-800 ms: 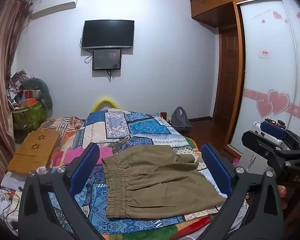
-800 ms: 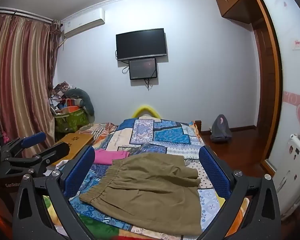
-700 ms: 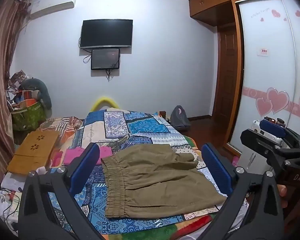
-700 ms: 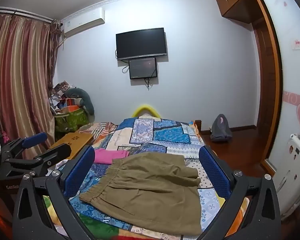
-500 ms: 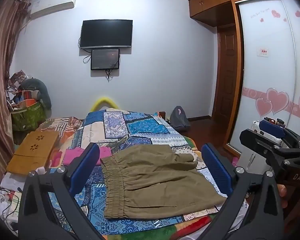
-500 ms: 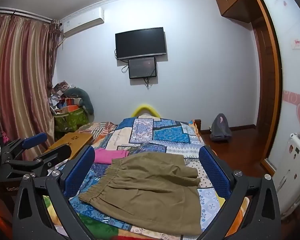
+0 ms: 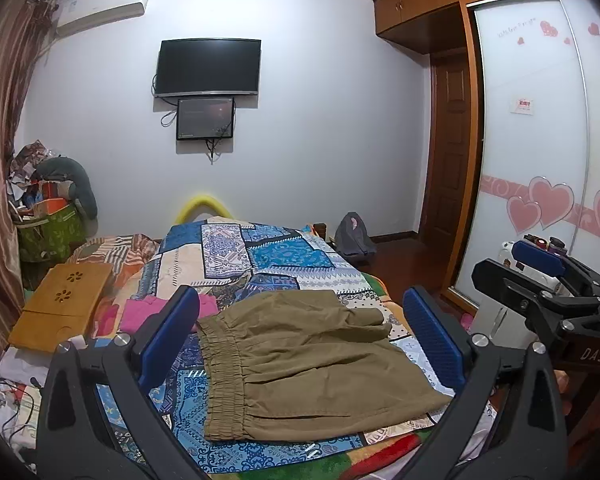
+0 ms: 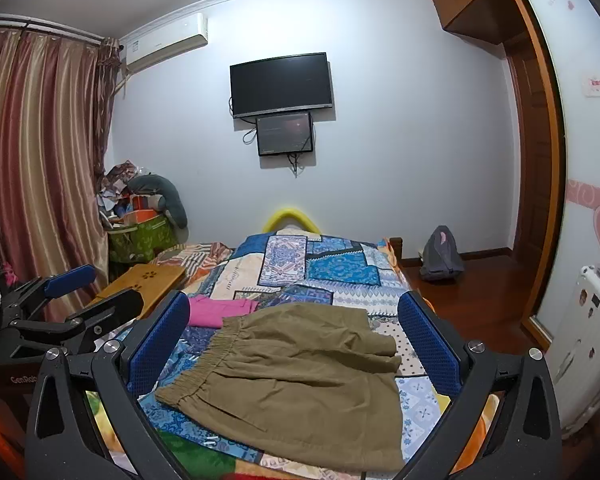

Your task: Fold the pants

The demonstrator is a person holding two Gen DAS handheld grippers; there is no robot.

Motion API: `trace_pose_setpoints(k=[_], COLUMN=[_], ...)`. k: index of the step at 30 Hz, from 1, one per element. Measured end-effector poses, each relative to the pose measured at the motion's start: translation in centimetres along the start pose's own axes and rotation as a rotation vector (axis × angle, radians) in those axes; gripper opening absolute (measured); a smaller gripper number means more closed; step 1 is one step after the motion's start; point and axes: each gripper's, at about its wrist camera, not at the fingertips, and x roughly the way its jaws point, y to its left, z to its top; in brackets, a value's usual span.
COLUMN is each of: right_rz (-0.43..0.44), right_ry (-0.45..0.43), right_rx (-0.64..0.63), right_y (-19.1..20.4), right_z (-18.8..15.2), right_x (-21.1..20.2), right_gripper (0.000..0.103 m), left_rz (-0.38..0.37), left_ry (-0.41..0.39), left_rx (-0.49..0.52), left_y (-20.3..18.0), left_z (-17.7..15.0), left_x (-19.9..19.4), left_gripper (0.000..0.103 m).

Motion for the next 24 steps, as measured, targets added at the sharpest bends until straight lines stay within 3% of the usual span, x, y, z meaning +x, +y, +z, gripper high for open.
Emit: trace_pose_setpoints(k=[24], right_rz=[-0.001], right_ry=[0.012], right_rx=[0.000], right_y=[-0.13], right_z=[0.16], right_x=[0.28], right_gripper=[0.103], left_rz=[0.016], left_ry=[-0.005], left_rx=[-0.006], left_y=[-0.10], left_z=[-0.34], left_x=[0.39], left_gripper=[0.103])
